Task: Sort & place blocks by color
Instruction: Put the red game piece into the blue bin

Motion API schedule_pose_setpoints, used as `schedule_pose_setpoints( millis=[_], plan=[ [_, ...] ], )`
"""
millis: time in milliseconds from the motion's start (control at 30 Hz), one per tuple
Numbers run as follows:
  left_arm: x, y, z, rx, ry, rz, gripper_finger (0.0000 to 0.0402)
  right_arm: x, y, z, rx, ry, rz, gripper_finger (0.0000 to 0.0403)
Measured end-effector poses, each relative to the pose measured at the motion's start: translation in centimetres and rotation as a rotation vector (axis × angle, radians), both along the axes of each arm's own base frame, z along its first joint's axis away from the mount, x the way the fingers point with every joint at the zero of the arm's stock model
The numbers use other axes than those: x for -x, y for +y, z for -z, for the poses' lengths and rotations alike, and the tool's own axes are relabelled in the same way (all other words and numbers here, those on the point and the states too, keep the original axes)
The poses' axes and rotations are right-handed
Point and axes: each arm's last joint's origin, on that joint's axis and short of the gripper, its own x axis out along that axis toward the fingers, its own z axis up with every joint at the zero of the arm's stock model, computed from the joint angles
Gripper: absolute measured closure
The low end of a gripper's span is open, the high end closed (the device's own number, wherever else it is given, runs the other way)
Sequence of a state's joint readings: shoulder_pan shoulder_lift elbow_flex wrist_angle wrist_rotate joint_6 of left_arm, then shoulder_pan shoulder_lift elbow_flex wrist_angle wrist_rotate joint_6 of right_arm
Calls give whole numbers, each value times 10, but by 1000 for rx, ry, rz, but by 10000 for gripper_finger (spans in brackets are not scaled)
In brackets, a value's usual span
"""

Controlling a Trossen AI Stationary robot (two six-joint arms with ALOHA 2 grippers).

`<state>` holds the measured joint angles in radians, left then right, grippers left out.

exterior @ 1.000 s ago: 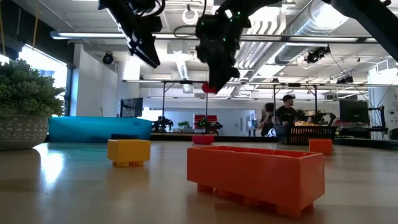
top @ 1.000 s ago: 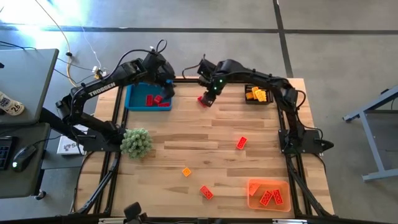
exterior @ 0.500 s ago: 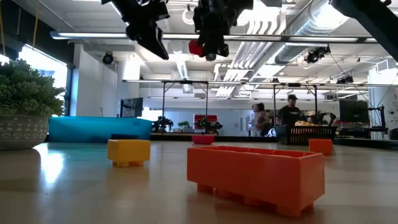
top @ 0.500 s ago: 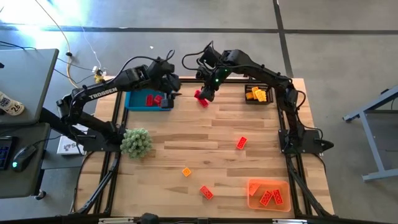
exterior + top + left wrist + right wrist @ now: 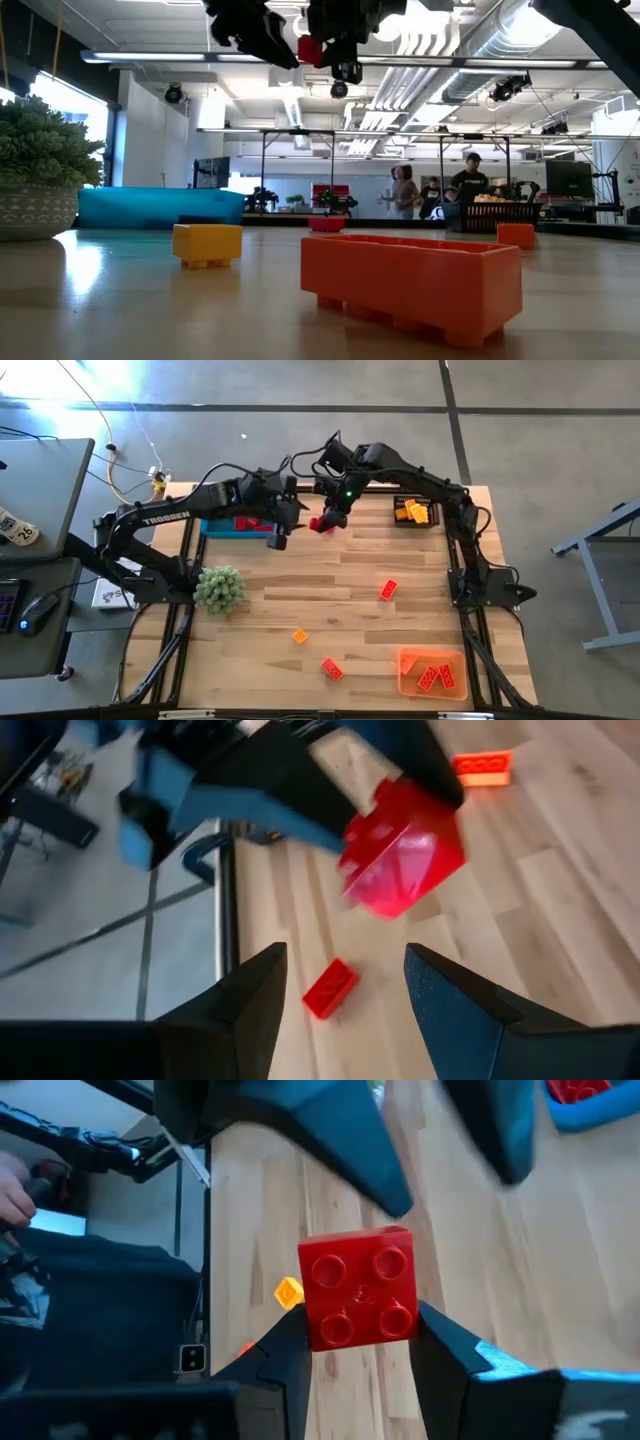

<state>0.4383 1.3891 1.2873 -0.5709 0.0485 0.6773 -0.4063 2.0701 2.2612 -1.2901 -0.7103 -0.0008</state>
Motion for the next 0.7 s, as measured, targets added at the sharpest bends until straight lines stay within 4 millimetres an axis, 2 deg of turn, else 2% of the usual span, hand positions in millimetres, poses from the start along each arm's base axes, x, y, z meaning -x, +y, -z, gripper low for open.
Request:
schedule_pose_setpoints(
  millis=[300,700],
  plan=[
    [-11,-21,-3,-39,-24,90,209,-5,8,-1,-26,0,8,293],
    [-18,-35,-6,-91,-47,142,219,-11,18,-3,-93,-12,7,293]
  ],
)
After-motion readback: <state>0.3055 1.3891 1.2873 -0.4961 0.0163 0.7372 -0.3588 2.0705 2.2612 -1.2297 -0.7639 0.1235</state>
